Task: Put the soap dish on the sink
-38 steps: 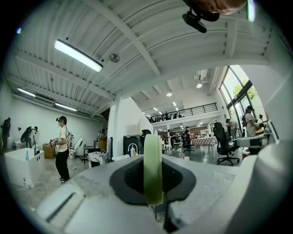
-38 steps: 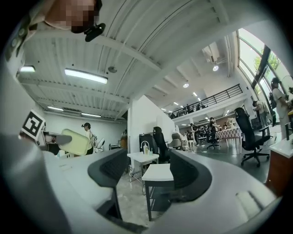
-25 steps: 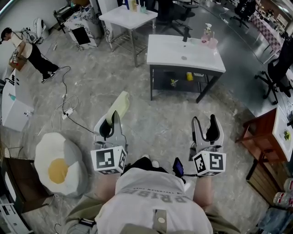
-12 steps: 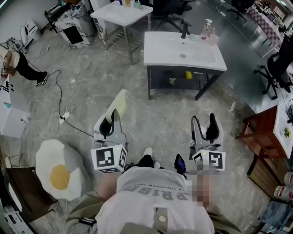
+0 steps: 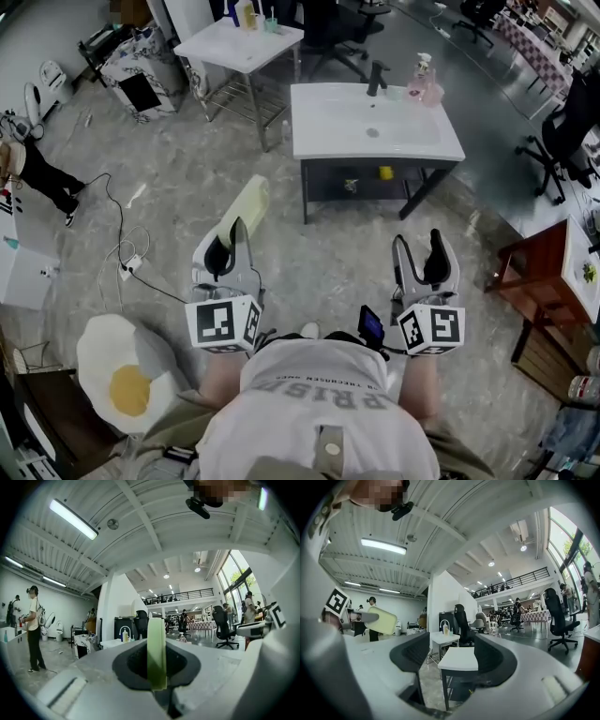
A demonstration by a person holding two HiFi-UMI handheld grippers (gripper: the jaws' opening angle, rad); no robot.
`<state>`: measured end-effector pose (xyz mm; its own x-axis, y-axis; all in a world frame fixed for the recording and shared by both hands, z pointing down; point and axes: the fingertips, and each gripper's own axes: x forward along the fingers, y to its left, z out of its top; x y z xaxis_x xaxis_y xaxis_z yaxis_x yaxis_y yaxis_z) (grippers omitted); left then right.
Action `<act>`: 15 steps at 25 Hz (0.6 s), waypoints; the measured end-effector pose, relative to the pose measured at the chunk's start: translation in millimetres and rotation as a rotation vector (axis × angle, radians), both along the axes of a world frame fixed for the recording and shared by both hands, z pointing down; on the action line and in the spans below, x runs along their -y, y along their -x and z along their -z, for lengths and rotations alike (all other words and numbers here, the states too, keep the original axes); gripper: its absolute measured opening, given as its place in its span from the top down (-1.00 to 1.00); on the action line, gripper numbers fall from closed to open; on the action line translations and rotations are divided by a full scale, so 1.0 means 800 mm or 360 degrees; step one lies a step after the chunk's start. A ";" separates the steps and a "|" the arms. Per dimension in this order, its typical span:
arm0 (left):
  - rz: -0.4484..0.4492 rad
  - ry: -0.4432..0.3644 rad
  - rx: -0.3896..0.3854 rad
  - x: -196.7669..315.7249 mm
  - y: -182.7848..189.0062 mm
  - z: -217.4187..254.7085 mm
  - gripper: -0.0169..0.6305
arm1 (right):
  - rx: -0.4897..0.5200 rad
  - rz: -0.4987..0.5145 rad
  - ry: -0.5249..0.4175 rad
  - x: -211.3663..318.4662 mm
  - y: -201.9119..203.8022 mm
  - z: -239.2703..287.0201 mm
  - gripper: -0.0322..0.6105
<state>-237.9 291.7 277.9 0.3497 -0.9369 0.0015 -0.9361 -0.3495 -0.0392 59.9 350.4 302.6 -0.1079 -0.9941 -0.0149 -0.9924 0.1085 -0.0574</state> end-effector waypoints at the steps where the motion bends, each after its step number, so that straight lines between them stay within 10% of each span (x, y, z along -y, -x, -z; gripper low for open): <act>1: -0.0005 0.0002 0.0006 0.005 0.001 -0.001 0.87 | 0.0003 -0.0010 0.0007 0.004 -0.001 -0.002 0.00; 15: 0.0036 0.0144 0.0015 0.091 -0.028 -0.047 0.87 | -0.0019 0.0008 0.0207 0.082 -0.047 -0.051 0.00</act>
<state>-215.1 218.8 315.5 0.3281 -0.9404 0.0896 -0.9435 -0.3309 -0.0172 97.4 285.0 343.0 -0.1122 -0.9870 0.1151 -0.9926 0.1059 -0.0594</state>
